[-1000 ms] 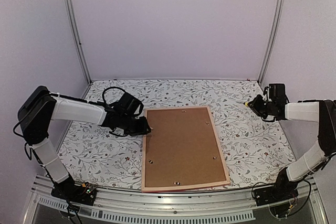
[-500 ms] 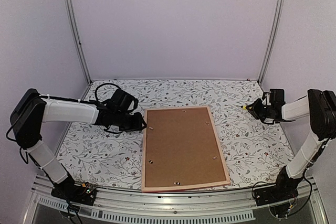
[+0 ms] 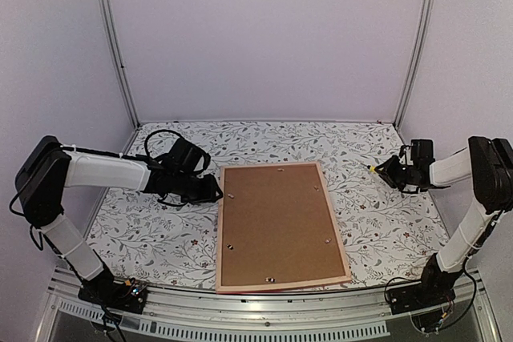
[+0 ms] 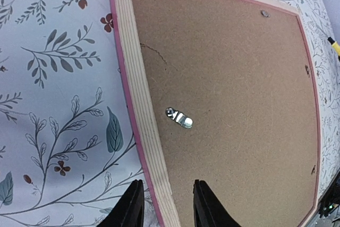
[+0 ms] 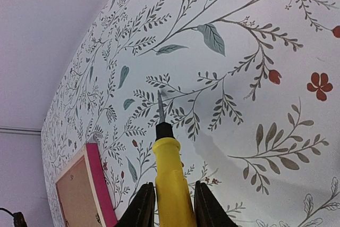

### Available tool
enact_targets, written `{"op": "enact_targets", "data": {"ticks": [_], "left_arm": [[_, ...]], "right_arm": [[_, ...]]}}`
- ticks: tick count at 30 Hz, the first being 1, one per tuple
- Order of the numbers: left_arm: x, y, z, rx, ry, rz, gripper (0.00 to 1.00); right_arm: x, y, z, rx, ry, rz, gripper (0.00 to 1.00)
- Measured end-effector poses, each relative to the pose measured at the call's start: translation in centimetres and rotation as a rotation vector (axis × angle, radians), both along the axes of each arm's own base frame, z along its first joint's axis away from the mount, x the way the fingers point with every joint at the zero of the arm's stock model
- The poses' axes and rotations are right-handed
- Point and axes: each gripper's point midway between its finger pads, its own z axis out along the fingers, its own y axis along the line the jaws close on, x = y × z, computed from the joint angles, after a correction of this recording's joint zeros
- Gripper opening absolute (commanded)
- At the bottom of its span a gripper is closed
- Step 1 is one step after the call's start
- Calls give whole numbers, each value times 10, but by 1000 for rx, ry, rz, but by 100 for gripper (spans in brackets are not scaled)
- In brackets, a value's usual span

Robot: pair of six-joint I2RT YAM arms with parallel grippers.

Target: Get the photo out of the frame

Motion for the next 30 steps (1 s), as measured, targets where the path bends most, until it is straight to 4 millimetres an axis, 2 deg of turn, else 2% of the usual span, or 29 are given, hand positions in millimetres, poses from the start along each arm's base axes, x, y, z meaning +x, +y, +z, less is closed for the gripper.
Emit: {"op": "enact_targets", "data": {"ticks": [3, 13, 16, 20, 22, 24, 27, 30], "left_arm": [[0, 0, 0, 0, 0, 0, 34], [0, 0, 0, -2, 1, 2, 35], [0, 0, 0, -4, 0, 3, 34], [0, -1, 1, -7, 1, 4, 34], [0, -1, 1, -8, 1, 3, 34], [0, -1, 1, -8, 1, 3, 34], [1, -1, 1, -9, 0, 4, 34], [1, -1, 1, -10, -1, 4, 34]], "right_arm": [[-8, -1, -9, -12, 33, 1, 38], [-25, -5, -29, -46, 115, -2, 42], [-27, -6, -29, -62, 117, 0, 46], [-31, -2, -28, -100, 123, 21, 57], [-34, 8, -29, -130, 129, 53, 62], [-36, 26, -28, -167, 131, 114, 65], [-35, 57, -21, -243, 117, 206, 66], [-33, 77, -16, -312, 100, 261, 66]]}}
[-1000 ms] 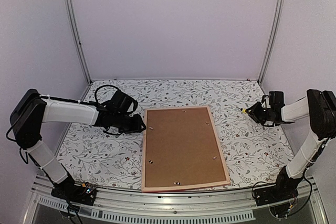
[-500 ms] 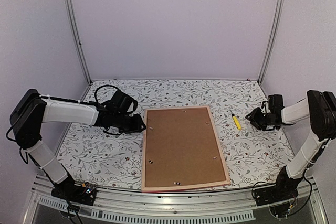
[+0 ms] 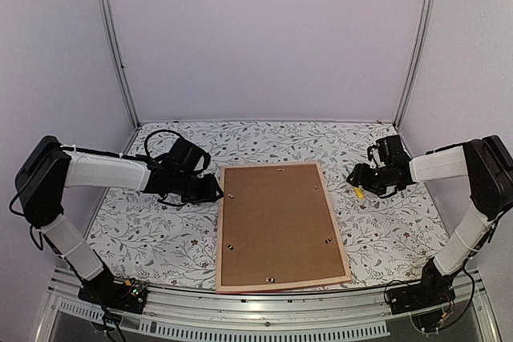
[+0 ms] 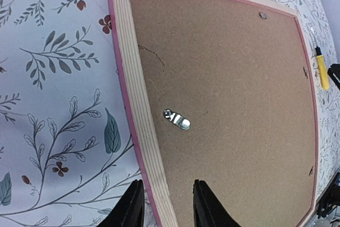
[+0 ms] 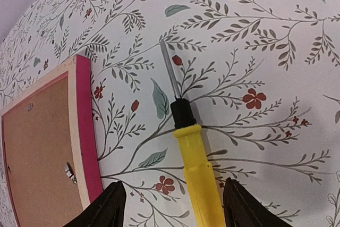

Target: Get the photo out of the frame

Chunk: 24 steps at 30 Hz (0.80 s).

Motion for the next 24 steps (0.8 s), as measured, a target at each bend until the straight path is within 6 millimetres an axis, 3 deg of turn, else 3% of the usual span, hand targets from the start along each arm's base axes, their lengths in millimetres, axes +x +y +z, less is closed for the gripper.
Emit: {"op": "enact_targets", "data": {"ticks": [3, 8, 15, 20, 24], "left_arm": [[0, 0, 0, -1, -1, 0, 34], [0, 0, 0, -2, -3, 0, 34], [1, -1, 1, -3, -4, 0, 34], [1, -1, 1, -6, -4, -2, 34], [1, -1, 1, -6, -4, -2, 34]], "right_arm": [[-4, 6, -7, -50, 18, 28, 64], [-4, -4, -20, -133, 59, 10, 55], [-2, -8, -24, -243, 83, -5, 36], [-4, -16, -26, -314, 106, -22, 16], [-4, -27, -26, -371, 123, -55, 9]]}}
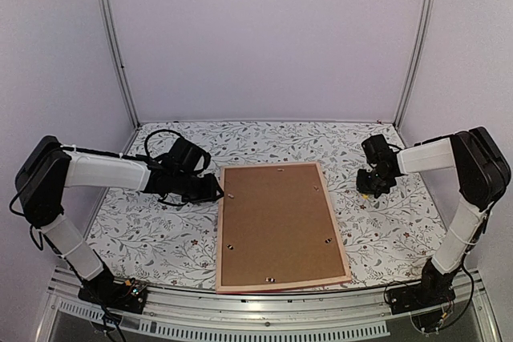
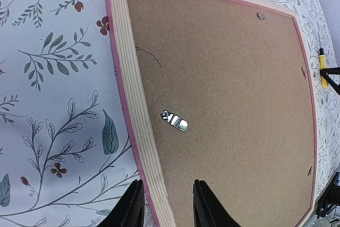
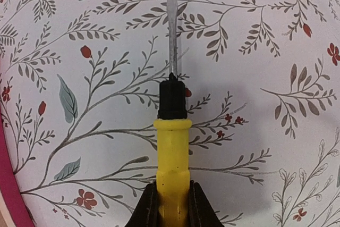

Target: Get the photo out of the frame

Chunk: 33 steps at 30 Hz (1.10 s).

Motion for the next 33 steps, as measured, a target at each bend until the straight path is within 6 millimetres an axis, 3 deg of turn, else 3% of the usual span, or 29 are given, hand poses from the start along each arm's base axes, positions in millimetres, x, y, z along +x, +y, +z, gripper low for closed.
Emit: {"op": "enact_targets", "data": {"ticks": [5, 10, 15, 22, 33], "left_arm": [[0, 0, 0, 0, 0, 0, 34], [0, 0, 0, 0, 0, 0, 35], [0, 0, 1, 0, -1, 0, 35], [0, 0, 1, -1, -2, 0, 35], [0, 0, 1, -1, -2, -1, 35]], "right_arm": [[10, -15, 1, -43, 16, -40, 8], [27, -56, 1, -64, 20, -136, 10], [34, -80, 2, -75, 22, -172, 17], [36, -77, 4, -65, 28, -137, 30], [32, -76, 2, -68, 50, -123, 37]]}}
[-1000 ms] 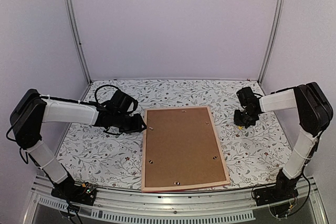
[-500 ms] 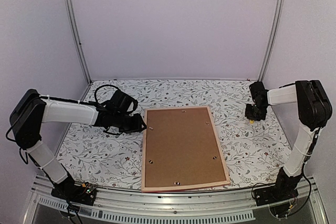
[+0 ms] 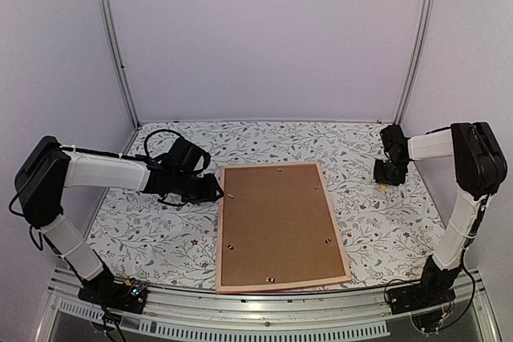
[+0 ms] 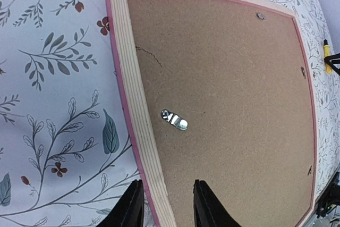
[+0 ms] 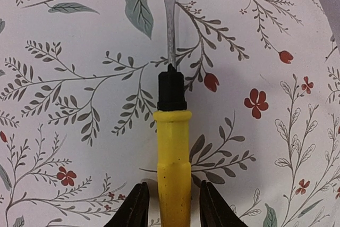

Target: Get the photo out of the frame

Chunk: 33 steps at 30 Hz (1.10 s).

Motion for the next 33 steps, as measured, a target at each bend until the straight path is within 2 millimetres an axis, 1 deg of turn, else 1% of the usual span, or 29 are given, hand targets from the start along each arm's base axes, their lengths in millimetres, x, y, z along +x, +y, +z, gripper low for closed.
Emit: {"op": "enact_targets", "data": {"ticks": [4, 6, 9, 11, 13, 16, 19, 20, 24, 27, 33], "left_arm": [[0, 0, 0, 2, -1, -2, 35], [0, 0, 0, 5, -4, -5, 35], [1, 1, 2, 8, -11, -4, 37], [1, 2, 5, 7, -20, -3, 40], [2, 2, 10, 4, -34, -4, 42], [3, 2, 18, -1, -57, -7, 44], [2, -1, 22, -3, -72, -16, 46], [1, -2, 23, -1, -76, -20, 46], [-6, -11, 23, 9, -87, -51, 47], [-13, -18, 26, 17, -104, -79, 48], [-28, -36, 36, 41, -158, -141, 50]], "right_arm": [[-3, 0, 1, -2, 9, 1, 43], [-5, 0, 6, -2, 11, 2, 43], [-6, 1, 20, 7, -10, 5, 43], [-6, 5, 31, 20, -35, 15, 43], [-6, 12, 45, 35, -65, 33, 43], [-10, 36, 62, 70, -106, 89, 43], [-20, 70, 71, 110, -122, 166, 43], [-25, 85, 71, 128, -120, 202, 43], [-45, 132, 67, 176, -96, 304, 42], [-63, 161, 62, 203, -69, 367, 41], [-90, 199, 55, 240, -31, 447, 38]]}}
